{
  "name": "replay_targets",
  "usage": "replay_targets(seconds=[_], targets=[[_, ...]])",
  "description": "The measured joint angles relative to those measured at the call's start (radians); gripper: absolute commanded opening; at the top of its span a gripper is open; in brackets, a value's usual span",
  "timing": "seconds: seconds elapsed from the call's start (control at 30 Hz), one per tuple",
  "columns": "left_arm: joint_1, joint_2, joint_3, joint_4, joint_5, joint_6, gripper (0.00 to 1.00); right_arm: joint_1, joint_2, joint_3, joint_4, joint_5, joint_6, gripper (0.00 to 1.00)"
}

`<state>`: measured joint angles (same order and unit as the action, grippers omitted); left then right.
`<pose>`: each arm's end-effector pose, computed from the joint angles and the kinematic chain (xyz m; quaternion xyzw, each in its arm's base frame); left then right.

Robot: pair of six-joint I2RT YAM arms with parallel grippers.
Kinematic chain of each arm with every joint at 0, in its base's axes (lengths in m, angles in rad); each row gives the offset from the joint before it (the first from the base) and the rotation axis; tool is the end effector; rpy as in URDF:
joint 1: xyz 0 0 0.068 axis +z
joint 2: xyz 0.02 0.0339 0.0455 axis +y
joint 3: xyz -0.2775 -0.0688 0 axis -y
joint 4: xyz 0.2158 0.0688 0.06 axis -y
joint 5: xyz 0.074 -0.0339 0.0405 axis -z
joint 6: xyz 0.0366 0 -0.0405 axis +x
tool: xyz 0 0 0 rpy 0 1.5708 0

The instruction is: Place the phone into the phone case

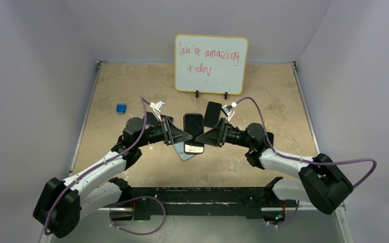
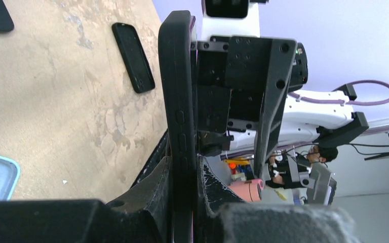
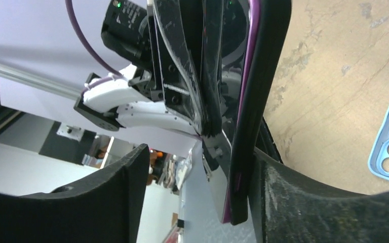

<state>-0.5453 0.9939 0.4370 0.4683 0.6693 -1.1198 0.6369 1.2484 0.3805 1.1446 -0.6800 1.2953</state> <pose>0.1471 -0.1158 0.2739 0.0152 0.7311 -0.6347 0.2499 0.1599 0.1469 0.2788 -0.0681 0.6238 0.7331 0.2622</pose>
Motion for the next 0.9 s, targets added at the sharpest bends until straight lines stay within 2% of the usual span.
replay_targets(seconds=[0.17, 0.3, 0.4, 0.53, 0.6, 0.7, 0.9], targets=[[0.002, -0.002, -0.011, 0.052, -0.026, -0.023, 0.0, 0.021, -0.025, -0.003, -0.064, -0.001, -0.044, 0.73], [0.002, -0.008, -0.011, 0.097, -0.04, -0.026, 0.0, 0.024, -0.026, -0.004, -0.102, -0.001, -0.067, 0.66], [0.002, -0.012, -0.011, 0.117, -0.051, -0.025, 0.0, 0.024, -0.026, -0.004, -0.114, -0.001, -0.069, 0.54], [0.002, -0.014, -0.011, 0.1, -0.07, -0.011, 0.0, 0.024, -0.029, -0.006, -0.124, 0.008, -0.068, 0.18], [0.002, -0.017, -0.011, 0.064, -0.082, 0.004, 0.0, 0.024, -0.036, -0.01, -0.144, 0.011, -0.065, 0.07], [0.001, -0.026, -0.007, 0.003, -0.104, 0.024, 0.0, 0.026, -0.048, -0.011, -0.169, 0.01, -0.066, 0.0], [-0.005, -0.034, 0.064, -0.184, -0.131, 0.139, 0.0, 0.031, -0.051, 0.002, -0.251, 0.034, -0.067, 0.0]])
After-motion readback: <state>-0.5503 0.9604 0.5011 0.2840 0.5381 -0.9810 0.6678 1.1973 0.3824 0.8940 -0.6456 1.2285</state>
